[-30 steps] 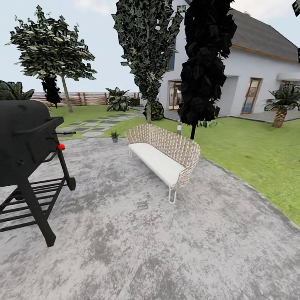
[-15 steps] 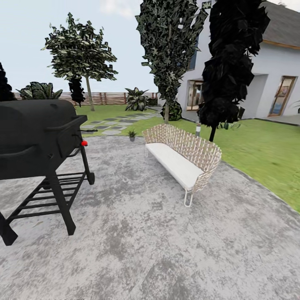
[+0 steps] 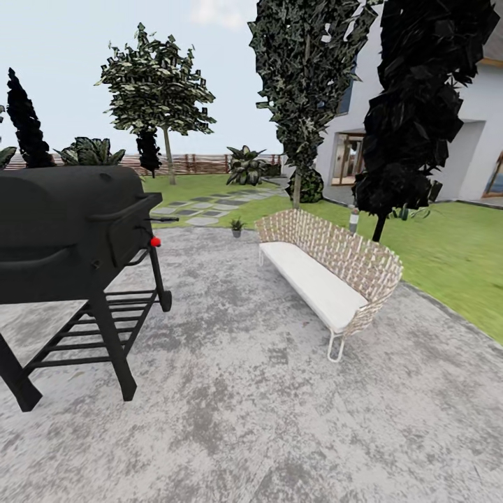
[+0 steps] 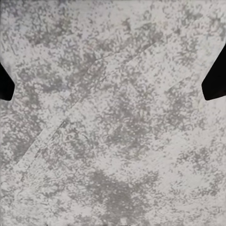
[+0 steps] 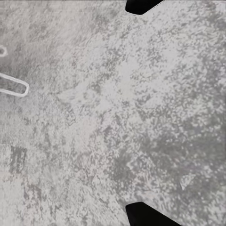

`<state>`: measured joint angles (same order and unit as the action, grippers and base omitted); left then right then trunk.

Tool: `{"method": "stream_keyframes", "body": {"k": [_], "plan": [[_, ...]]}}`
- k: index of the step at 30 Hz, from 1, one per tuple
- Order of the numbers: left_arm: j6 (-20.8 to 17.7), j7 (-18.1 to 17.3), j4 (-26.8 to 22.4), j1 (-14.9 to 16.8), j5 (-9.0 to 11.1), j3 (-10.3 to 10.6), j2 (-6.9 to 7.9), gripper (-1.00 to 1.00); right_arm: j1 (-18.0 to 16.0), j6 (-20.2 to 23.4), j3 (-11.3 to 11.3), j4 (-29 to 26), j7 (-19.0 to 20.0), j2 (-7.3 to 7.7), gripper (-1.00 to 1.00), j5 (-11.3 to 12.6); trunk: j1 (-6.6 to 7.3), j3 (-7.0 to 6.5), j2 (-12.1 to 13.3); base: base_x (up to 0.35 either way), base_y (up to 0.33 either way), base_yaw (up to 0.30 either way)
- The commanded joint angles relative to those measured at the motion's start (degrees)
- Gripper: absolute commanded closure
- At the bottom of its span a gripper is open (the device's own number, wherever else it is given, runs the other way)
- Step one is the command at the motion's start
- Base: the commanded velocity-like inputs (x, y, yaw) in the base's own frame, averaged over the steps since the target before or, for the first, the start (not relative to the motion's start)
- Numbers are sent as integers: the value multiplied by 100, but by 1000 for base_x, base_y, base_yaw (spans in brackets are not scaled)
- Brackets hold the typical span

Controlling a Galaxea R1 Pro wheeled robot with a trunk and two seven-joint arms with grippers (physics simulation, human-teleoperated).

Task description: Pick up the pesticide atomizer in the garden and spray insectifuge to fully cover both potted plants in the garden.

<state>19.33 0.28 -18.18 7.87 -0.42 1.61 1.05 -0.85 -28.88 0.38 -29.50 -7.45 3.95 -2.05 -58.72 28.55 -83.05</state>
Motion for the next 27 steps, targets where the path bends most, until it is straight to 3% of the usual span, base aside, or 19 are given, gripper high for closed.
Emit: {"method": "stream_keyframes", "body": {"k": [1, 5, 8, 17, 23, 27], "plan": [[19, 1, 2, 4, -3, 19, 2, -100, -3, -14, 5, 7, -28, 1, -100, -137, -1, 6, -3, 65, 0, 5], [19, -1, 0, 4, -2, 23, -1, -100, -3, -20, 0, 21, -45, 1, -100, -664, -1, 6, -3, 19, 0, 1], [19, 0, -1, 4, -2, 24, -3, -100, -3, -21, -2, 23, -52, 1, -100, -736, -1, 6, -3, 4, 0, 0], [13, 16, -31, 8, 23, -17, -15, -100, -3, -3, -29, -4, -54, -40, -100, -721, -154, 132, -284, 0, 0, 0], [-4, -12, -216, 142, 4, 24, -115, -100, -3, -5, -14, -226, -37, -65, -100, -737, -286, 239, -524, 0, 0, 0], [8, -2, -178, 102, -8, 37, -79, -100, -3, -8, -12, -241, -43, -208, -100, -730, -374, 311, -685, 0, 0, 0]]}}
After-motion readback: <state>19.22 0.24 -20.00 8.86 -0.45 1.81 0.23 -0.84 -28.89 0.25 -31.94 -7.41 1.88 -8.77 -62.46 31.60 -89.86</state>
